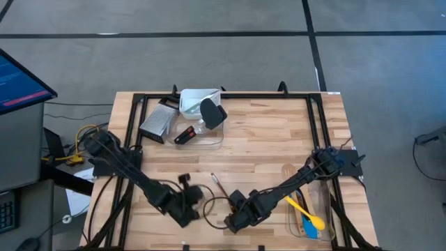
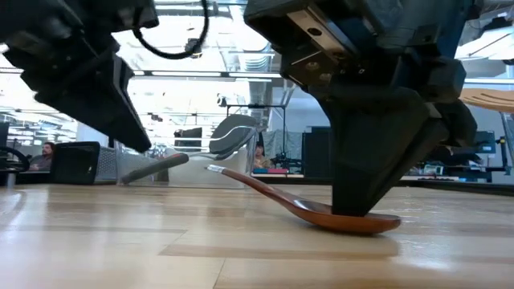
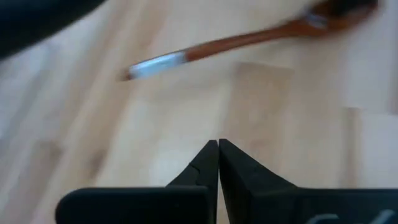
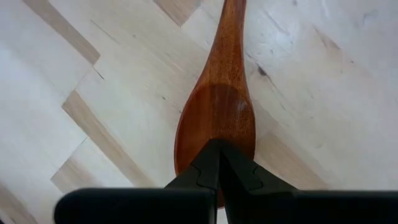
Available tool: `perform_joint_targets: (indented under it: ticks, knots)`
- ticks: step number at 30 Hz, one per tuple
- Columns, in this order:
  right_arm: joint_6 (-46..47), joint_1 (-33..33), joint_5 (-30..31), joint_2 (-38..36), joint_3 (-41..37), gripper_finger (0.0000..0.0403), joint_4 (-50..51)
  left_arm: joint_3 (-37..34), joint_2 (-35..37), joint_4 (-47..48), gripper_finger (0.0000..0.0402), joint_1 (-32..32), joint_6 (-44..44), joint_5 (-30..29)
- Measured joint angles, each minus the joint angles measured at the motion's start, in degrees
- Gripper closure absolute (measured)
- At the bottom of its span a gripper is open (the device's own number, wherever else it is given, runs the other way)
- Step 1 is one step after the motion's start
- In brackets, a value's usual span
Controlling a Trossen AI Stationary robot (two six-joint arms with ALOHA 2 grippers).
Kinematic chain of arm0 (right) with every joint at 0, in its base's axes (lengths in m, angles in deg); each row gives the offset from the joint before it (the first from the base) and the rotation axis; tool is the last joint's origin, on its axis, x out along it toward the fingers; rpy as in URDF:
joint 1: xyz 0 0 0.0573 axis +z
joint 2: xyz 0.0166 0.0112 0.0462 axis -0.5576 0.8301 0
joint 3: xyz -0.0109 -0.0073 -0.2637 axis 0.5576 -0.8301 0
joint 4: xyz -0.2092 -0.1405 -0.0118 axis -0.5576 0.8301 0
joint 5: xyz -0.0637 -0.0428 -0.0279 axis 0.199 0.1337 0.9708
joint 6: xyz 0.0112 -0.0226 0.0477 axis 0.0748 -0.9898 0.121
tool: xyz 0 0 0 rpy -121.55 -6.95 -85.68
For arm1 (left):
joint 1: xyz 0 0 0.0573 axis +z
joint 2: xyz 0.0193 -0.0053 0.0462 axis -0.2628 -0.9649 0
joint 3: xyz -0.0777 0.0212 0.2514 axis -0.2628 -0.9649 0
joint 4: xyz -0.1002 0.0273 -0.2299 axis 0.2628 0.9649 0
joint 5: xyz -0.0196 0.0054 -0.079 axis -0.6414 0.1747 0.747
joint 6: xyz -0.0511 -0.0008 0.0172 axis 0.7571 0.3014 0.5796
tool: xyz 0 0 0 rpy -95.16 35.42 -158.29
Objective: Pick & Place Kitchen Items
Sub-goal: Put the wooden spoon into the bottom transparent bin
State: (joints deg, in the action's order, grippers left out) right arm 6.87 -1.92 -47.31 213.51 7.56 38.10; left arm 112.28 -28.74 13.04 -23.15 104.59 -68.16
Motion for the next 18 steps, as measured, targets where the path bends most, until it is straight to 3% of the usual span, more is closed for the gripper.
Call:
perform_joint_targets:
  ticks: [4, 7, 11, 15, 18]
  knots:
    - [-1.4, 0.7, 3.6, 0.1, 0.3, 0.0403, -0.4, -10.0, 9.5, -2.6, 0.0400, 1.1, 6.5, -2.8]
    - [-1.5, 0.7, 4.9, 0.1, 0.4, 0.0403, -0.6, -18.4, 16.8, -10.0, 0.0400, 1.5, 4.9, -3.2]
    - [-2.8, 0.6, 5.5, 0.1, 0.4, 0.0403, -0.9, -24.9, 25.0, -19.9, 0.0400, 1.4, -11.0, -0.4]
    - [-3.0, 0.6, 5.6, 0.1, 0.4, 0.0403, -1.1, -25.9, 29.2, -20.6, 0.0400, 3.5, -31.0, 9.1]
    - [-3.0, 0.6, 5.5, 0.1, 0.4, 0.0403, -1.5, -25.9, 30.0, -21.1, 0.0400, 7.4, -39.6, 13.6]
